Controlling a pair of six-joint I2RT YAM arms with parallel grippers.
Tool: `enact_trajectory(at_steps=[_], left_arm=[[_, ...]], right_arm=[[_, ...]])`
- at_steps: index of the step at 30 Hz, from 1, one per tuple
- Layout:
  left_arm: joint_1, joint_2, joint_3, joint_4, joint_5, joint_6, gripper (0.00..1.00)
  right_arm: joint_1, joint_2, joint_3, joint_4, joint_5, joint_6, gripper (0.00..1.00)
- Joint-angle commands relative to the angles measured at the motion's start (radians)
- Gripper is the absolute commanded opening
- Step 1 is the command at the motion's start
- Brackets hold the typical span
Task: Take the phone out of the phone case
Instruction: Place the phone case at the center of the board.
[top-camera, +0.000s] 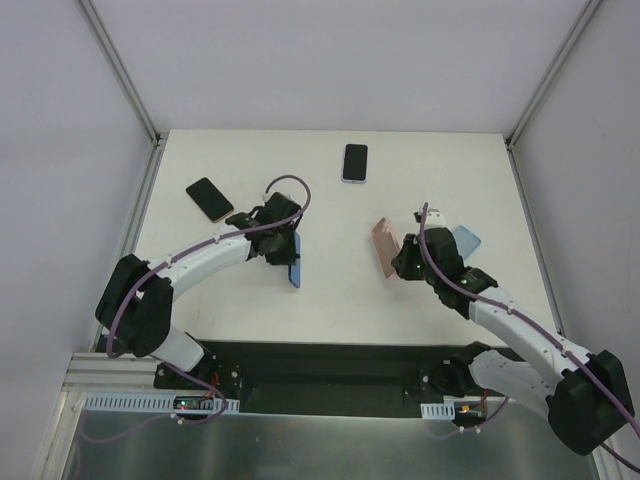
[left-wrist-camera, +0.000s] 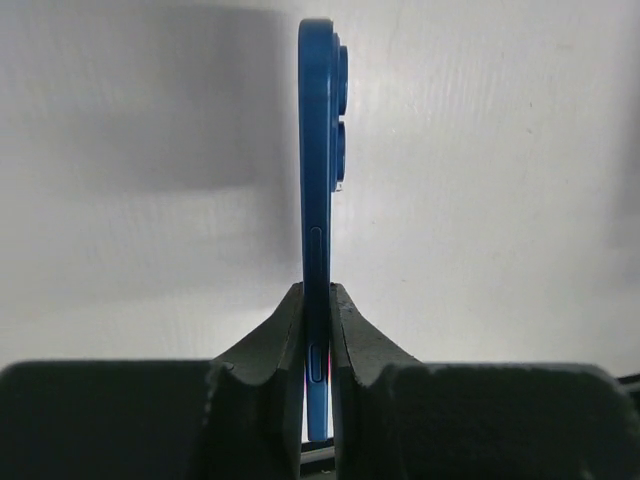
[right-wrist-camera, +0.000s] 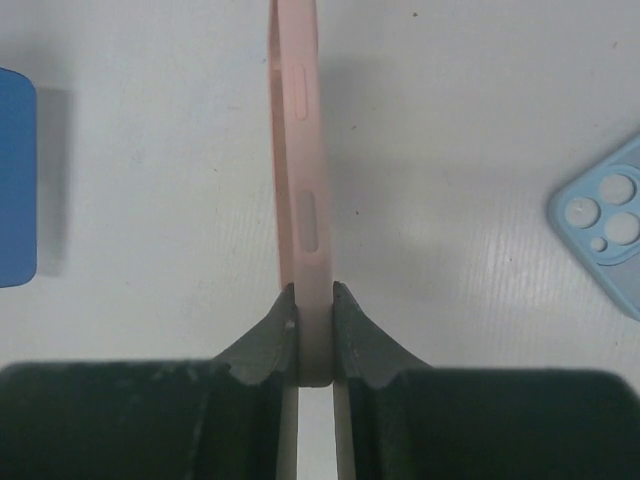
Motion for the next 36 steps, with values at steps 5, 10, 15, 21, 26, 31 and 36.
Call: enact_trajectory(at_steps=[5,10,15,21,26,31,36], left_arm=[[0.065,0.052,0.242,-0.168,-0.258,0.216,0.0],[0.093,0.234,0.396,-0.204,-0.394,0.296,0.0],[0.1,0.4,0.551,-0.247,-0.466,0.351,0.0],[0.097,0.515,0.625,-0.302,-0.544,0.391,0.0],[0.096,0.509,0.599,-0.325,-0.521,0.397,0.0],[0.096,0.501,0.583,-0.328,-0.429,0.397,0.0],[0.097,0.536,0.6,-0.33,-0.378,0.402,0.15]], right_arm=[[-0.232,0.017,0.032,0.085,-0.227,0.143,0.01],[-0.323,0.166,0.122,0.143,-0.276,0.197,0.01],[-0.364,0.35,0.213,0.191,-0.305,0.238,0.01],[-0.378,0.464,0.256,0.199,-0.311,0.26,0.48],[-0.378,0.468,0.288,0.108,-0.248,0.229,0.68],[-0.375,0.474,0.346,-0.022,-0.166,0.177,0.85],[-0.344,0.381,0.337,-0.09,-0.067,0.134,0.91]])
